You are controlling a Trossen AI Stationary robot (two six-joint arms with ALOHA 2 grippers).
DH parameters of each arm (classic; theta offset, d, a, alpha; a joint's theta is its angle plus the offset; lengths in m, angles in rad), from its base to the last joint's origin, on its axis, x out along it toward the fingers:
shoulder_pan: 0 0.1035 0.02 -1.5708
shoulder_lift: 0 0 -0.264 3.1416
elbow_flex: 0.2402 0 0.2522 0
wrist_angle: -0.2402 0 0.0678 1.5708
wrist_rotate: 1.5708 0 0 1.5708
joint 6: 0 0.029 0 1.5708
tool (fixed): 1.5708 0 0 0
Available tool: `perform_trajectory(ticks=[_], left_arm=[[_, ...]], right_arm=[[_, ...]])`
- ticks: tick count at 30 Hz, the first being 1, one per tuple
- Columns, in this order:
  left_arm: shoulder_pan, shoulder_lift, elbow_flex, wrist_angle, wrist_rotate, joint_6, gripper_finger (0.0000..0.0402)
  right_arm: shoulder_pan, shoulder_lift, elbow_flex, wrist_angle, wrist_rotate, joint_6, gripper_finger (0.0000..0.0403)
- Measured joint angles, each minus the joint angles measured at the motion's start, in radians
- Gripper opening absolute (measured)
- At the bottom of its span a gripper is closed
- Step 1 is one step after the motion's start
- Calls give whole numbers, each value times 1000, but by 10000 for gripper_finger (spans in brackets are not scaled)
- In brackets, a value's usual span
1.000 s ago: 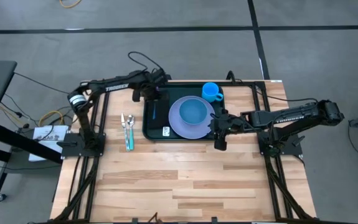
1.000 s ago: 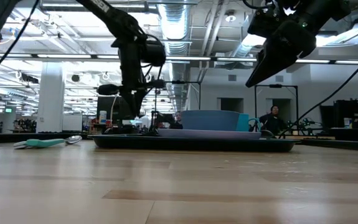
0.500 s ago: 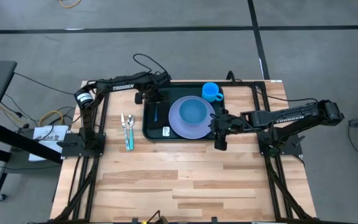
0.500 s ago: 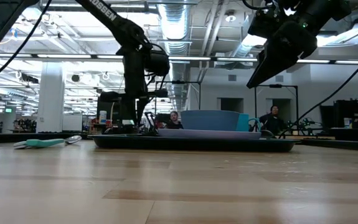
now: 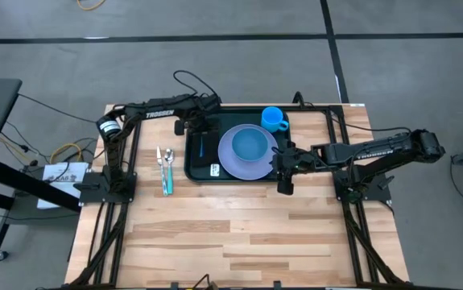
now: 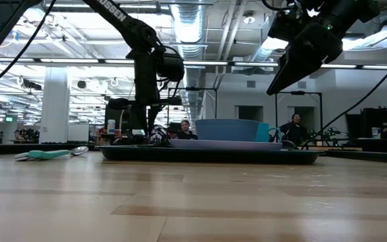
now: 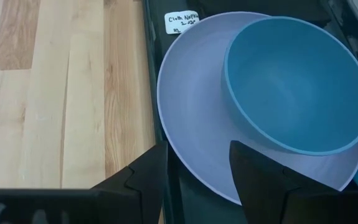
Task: Set up tray
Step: Put the violet fork on top of the black napkin
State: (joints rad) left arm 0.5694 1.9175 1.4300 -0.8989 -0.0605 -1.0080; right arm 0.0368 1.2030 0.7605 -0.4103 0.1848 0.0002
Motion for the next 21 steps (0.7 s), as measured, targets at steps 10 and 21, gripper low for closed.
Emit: perform_trajectory(ticks=[10,21], left_arm=[[-6,2,0,0,-38,2,2],[-8,95,-1,37,11,22,2]], right_arm=[[0,0,0,0,0,0,164],[0,0,0,0,-1,0,164]])
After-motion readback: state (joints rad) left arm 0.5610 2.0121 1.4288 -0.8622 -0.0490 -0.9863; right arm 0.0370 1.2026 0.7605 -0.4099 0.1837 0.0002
